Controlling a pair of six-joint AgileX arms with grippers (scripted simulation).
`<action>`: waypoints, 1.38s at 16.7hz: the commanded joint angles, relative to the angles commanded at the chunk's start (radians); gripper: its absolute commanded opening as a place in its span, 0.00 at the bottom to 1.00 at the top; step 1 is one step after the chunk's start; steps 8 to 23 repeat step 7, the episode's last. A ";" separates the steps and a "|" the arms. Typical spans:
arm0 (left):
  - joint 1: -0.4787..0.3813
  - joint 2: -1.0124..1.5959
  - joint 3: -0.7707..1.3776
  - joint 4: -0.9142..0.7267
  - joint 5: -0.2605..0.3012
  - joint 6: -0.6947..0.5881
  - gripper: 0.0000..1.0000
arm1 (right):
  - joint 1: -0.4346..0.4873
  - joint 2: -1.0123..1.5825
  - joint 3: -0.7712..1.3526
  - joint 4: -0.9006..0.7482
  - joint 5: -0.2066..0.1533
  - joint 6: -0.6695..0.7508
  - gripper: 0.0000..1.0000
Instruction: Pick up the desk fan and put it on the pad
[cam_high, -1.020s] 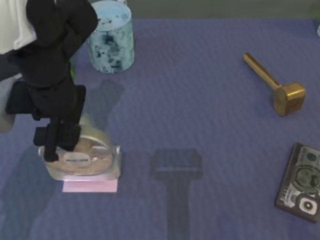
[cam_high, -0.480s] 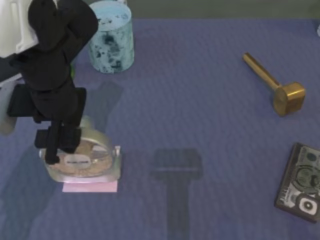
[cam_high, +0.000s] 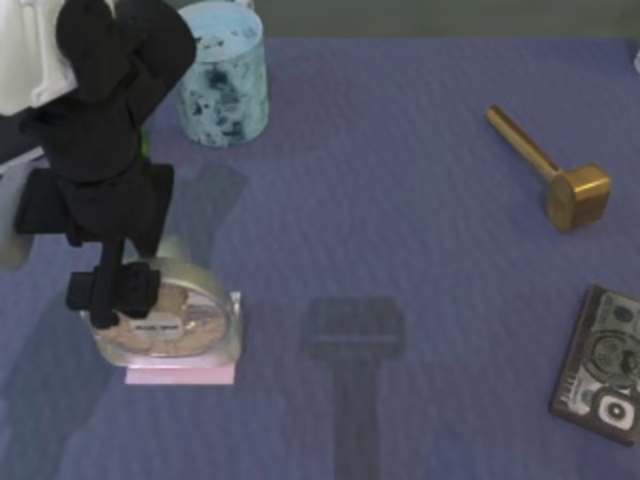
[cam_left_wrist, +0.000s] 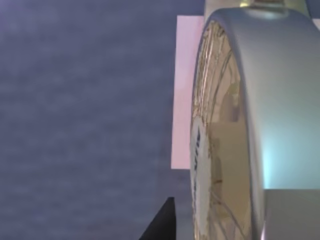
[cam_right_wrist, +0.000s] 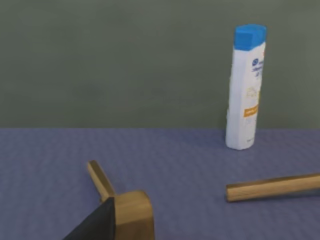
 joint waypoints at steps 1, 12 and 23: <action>0.000 0.000 0.000 0.000 0.000 0.000 0.98 | 0.000 0.000 0.000 0.000 0.000 0.000 1.00; 0.000 0.000 0.000 0.000 0.000 0.000 1.00 | 0.000 0.000 0.000 0.000 0.000 0.000 1.00; 0.000 0.000 0.000 0.000 0.000 0.000 1.00 | 0.000 0.000 0.000 0.000 0.000 0.000 1.00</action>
